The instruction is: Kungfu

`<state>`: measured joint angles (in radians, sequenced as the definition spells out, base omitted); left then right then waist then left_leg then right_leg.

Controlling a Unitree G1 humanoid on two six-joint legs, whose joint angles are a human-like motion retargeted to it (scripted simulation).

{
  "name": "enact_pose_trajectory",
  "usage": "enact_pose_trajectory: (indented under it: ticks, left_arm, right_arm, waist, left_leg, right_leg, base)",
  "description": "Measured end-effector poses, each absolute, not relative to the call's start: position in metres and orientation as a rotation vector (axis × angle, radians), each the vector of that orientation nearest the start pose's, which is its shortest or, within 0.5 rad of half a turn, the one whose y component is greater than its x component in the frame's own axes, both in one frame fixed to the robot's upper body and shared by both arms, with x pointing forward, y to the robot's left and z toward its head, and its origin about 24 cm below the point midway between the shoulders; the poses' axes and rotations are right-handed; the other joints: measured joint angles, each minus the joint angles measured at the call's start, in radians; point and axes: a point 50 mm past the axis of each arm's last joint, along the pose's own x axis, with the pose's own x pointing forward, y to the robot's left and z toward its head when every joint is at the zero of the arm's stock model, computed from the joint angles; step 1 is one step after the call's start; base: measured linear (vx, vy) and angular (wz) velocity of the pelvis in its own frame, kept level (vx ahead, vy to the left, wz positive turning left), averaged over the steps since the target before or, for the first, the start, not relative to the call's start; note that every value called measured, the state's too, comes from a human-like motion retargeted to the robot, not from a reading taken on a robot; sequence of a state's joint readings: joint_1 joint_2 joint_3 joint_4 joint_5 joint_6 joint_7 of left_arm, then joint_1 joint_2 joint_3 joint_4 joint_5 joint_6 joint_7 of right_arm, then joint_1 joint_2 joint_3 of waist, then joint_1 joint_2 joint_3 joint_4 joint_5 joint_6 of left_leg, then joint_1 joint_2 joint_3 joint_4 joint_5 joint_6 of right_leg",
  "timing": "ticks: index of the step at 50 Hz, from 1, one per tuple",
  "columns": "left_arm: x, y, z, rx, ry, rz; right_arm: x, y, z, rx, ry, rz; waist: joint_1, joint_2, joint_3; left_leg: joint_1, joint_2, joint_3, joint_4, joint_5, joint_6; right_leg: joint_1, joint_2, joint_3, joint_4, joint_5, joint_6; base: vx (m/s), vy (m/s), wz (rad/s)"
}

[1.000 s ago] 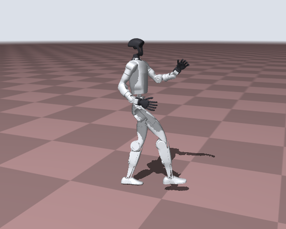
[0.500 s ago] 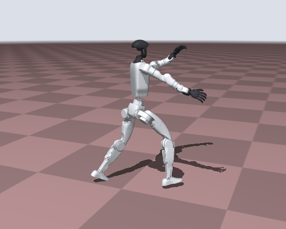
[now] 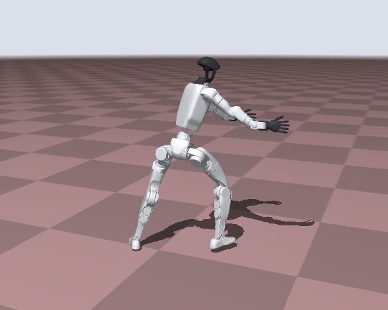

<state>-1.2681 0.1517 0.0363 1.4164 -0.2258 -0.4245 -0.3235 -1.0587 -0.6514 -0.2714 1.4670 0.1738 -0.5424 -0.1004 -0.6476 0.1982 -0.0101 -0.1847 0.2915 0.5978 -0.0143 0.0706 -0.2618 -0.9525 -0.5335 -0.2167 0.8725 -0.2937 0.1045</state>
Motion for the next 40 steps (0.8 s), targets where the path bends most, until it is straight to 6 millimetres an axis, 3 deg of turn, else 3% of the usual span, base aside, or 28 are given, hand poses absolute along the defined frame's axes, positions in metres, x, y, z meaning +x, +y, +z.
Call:
enact_pose_trajectory:
  ticks: [5,13,15,19,23,26,29,32,35,37,40]
  left_arm:
    - [0.419,0.100,0.184,-0.069,-0.251,-0.347]
    - [0.410,0.098,0.157,-0.157,-0.185,-0.522]
    - [0.403,0.105,0.142,-0.199,-0.165,-0.603]
    - [0.374,0.126,0.087,-0.266,-0.044,-0.765]
    - [0.316,0.141,0.015,-0.467,0.082,-0.808]
    - [0.245,0.143,-0.045,-0.712,0.224,-0.783]
    - [0.159,0.143,-0.087,-0.967,0.351,-0.666]
    - [0.081,0.152,-0.103,-1.143,0.383,-0.439]
    - [0.027,0.154,-0.104,-1.179,0.365,-0.173]
    - [0.013,0.159,-0.103,-1.143,0.334,-0.027]
    - [0.015,0.165,-0.100,-1.074,0.313,0.040]
  right_arm:
    - [0.357,-0.351,0.179,-0.069,-0.287,-0.610]
    - [0.353,-0.349,0.164,-0.030,-0.288,-0.487]
    - [0.351,-0.348,0.159,-0.021,-0.296,-0.413]
    - [0.337,-0.343,0.132,0.063,-0.251,-0.208]
    - [0.300,-0.319,0.075,0.332,-0.163,0.089]
    - [0.238,-0.289,0.021,0.592,-0.096,0.216]
    - [0.169,-0.249,-0.014,0.818,-0.078,0.191]
    - [0.120,-0.210,-0.030,0.960,-0.114,0.067]
    - [0.096,-0.181,-0.039,1.031,-0.122,-0.091]
    - [0.086,-0.183,-0.044,1.037,-0.093,-0.163]
    - [0.087,-0.192,-0.041,0.956,-0.040,-0.085]
  waist:
    - [-0.025,0.005,0.016]
    - [0.013,0.008,0.039]
    - [0.019,0.010,0.028]
    - [0.052,0.011,-0.014]
    - [0.115,0.001,-0.056]
    - [0.190,-0.007,-0.099]
    - [0.276,-0.019,-0.137]
    - [0.337,-0.036,-0.158]
    - [0.357,-0.045,-0.174]
    - [0.362,-0.056,-0.182]
    - [0.385,-0.064,-0.187]
  left_leg:
    - [-0.054,-0.024,-0.003,-0.007,0.009,0.000]
    - [-0.042,-0.015,-0.003,-0.007,0.021,0.000]
    - [-0.040,-0.024,-0.005,-0.011,0.016,0.000]
    - [-0.035,-0.037,-0.012,-0.012,0.006,0.000]
    - [-0.029,-0.042,-0.018,-0.008,-0.004,0.000]
    - [-0.043,-0.052,-0.024,-0.008,-0.010,0.000]
    - [-0.059,-0.063,-0.023,-0.014,-0.014,0.000]
    - [-0.066,-0.069,-0.013,-0.023,-0.016,0.000]
    - [-0.069,-0.060,-0.019,-0.021,-0.020,0.000]
    - [-0.059,-0.052,-0.020,-0.018,-0.022,0.000]
    - [-0.049,-0.054,-0.024,-0.017,-0.023,0.000]
  right_leg:
    - [-0.036,-0.037,0.012,-0.002,0.023,-0.002]
    - [0.009,-0.028,0.002,-0.052,0.060,0.001]
    - [0.014,-0.036,0.001,-0.055,0.064,0.004]
    - [0.025,-0.049,-0.001,-0.056,0.061,0.007]
    - [0.037,-0.053,-0.003,-0.051,0.049,0.003]
    - [0.031,-0.066,0.001,-0.044,0.040,0.007]
    - [0.017,-0.077,0.009,-0.034,0.033,0.016]
    - [0.013,-0.082,0.014,-0.030,0.031,0.028]
    - [0.044,-0.080,-0.002,-0.044,0.039,0.041]
    - [0.074,-0.074,-0.014,-0.063,0.050,0.043]
    - [0.109,-0.080,-0.029,-0.095,0.073,0.047]
  base:
    - [-0.11,0.12,0.55]
    - [-0.01,0.12,0.00]
    - [0.07,0.14,0.15]
    - [0.10,0.05,0.12]
    - [0.12,-0.01,0.09]
    - [0.19,0.03,0.31]
    - [0.25,0.04,0.27]
    - [0.18,0.02,0.19]
    - [0.17,0.02,0.14]
    - [0.21,0.05,-0.02]
    - [0.11,0.26,0.10]
